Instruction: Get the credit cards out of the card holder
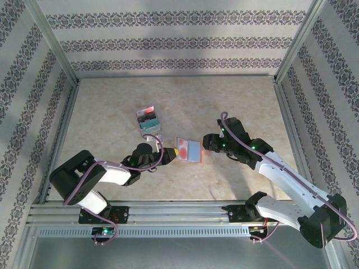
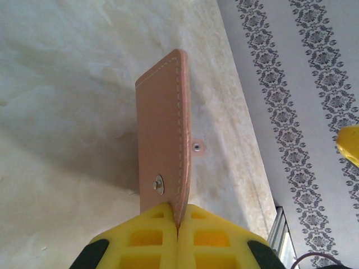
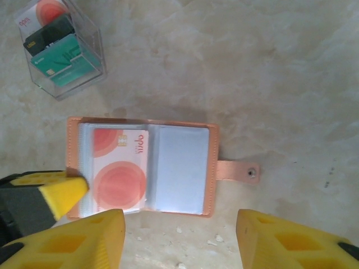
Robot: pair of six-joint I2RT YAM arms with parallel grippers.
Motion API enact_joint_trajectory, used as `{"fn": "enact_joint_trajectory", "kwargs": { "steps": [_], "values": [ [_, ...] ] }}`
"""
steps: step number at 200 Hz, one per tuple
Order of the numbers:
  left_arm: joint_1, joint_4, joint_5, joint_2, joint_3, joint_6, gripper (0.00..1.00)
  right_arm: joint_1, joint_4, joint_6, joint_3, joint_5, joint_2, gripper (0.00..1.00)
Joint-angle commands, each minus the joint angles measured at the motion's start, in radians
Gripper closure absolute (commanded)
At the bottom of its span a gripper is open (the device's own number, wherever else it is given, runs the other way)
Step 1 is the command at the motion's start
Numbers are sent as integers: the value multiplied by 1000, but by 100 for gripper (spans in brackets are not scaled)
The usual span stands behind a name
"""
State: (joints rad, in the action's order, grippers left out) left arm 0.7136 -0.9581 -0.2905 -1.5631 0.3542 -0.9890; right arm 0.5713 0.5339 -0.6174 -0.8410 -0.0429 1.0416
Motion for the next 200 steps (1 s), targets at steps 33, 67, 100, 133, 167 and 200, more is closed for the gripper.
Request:
{"fn": "enact_joint_trajectory", "kwargs": {
  "steps": [33, 67, 100, 133, 167, 200],
  "values": [
    [10, -293, 14, -160, -65, -132, 100, -9, -135, -70, 60, -125, 51, 50],
    [10, -311, 41, -189, -98, -152, 85, -9, -165, -84, 79, -136, 64, 51],
    [10, -184, 77, -129, -100, -140, 67, -10, -187, -90, 89, -150, 80, 54],
    [10, 66, 151, 18, -94, -127, 51, -10, -195, -96, 89, -162, 103, 57],
    [11, 533, 286, 244, -24, -86, 48, -10, -227, -108, 97, -187, 125, 63],
    [24, 932, 448, 394, 103, -1, 46, -10, -265, -117, 103, -222, 159, 65]
  ]
}}
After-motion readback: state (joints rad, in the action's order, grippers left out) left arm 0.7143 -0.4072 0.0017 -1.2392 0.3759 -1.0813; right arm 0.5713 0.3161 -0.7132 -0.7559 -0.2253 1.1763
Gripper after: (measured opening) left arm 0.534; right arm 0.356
